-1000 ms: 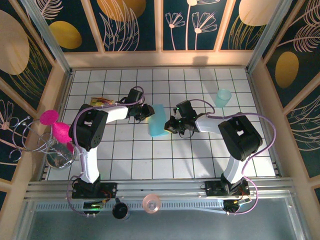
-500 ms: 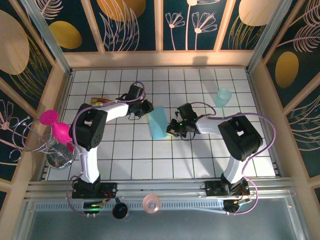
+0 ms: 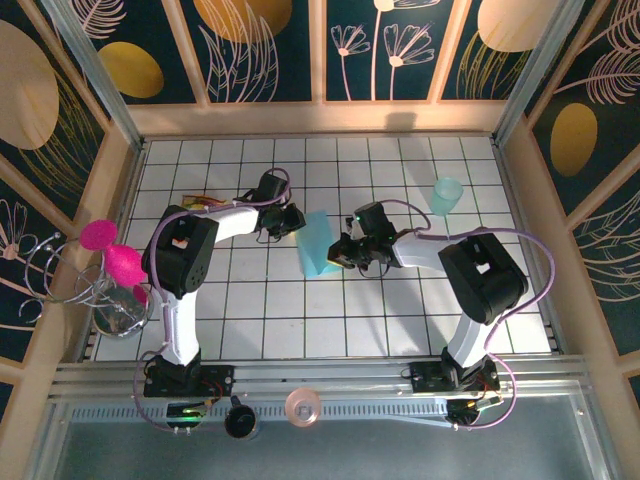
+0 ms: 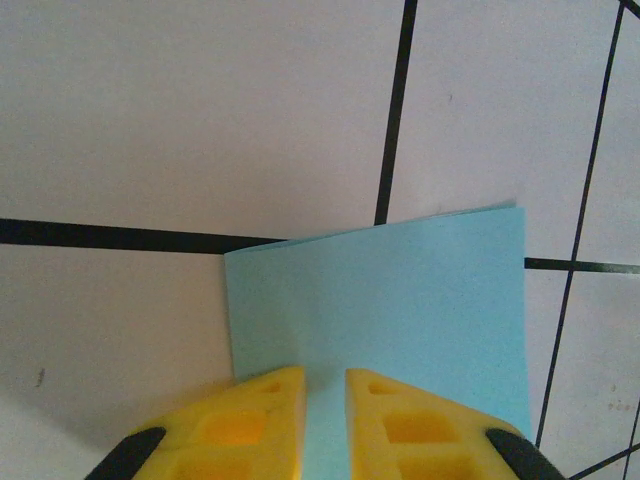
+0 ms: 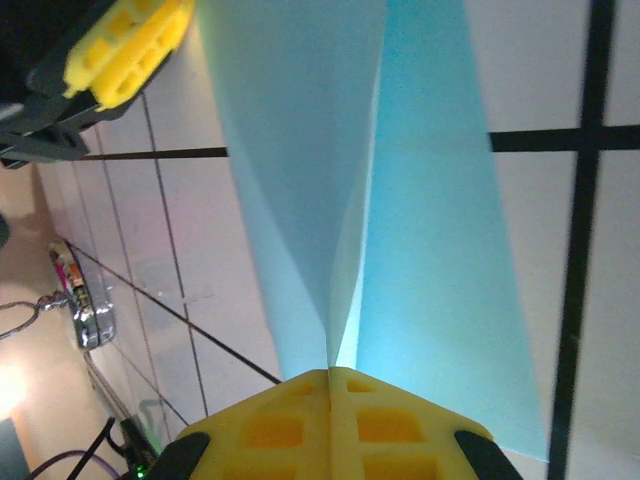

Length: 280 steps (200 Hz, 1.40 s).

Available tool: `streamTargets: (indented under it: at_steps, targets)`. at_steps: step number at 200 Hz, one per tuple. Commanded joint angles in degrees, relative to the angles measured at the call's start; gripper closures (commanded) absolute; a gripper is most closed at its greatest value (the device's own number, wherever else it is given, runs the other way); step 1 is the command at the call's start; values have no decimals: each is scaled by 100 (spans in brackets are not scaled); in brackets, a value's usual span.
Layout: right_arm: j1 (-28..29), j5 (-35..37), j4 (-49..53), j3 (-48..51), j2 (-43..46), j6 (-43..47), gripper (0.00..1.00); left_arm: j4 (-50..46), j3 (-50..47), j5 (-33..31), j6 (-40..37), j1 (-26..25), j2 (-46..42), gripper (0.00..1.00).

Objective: Fold a paper plane with a square sheet of paper (pick it up from the middle)
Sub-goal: Fold the triangle a second time at the center of the table.

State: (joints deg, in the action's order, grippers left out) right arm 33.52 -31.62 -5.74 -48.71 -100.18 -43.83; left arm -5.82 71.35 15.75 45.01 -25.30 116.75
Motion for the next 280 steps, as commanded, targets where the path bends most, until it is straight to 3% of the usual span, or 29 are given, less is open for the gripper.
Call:
streamTargets:
  at_steps: [1, 148, 280]
  targets:
    - [47, -253, -330, -207, -55, 24, 99, -156, -119, -63, -63, -27, 91, 83]
    - [260, 50, -490, -1013, -1029, -279, 99, -94, -209, 7, -35, -28, 45, 84]
    - [339, 375, -227, -1246, -1273, -345, 99, -50, -258, 51, 0, -20, 43, 84]
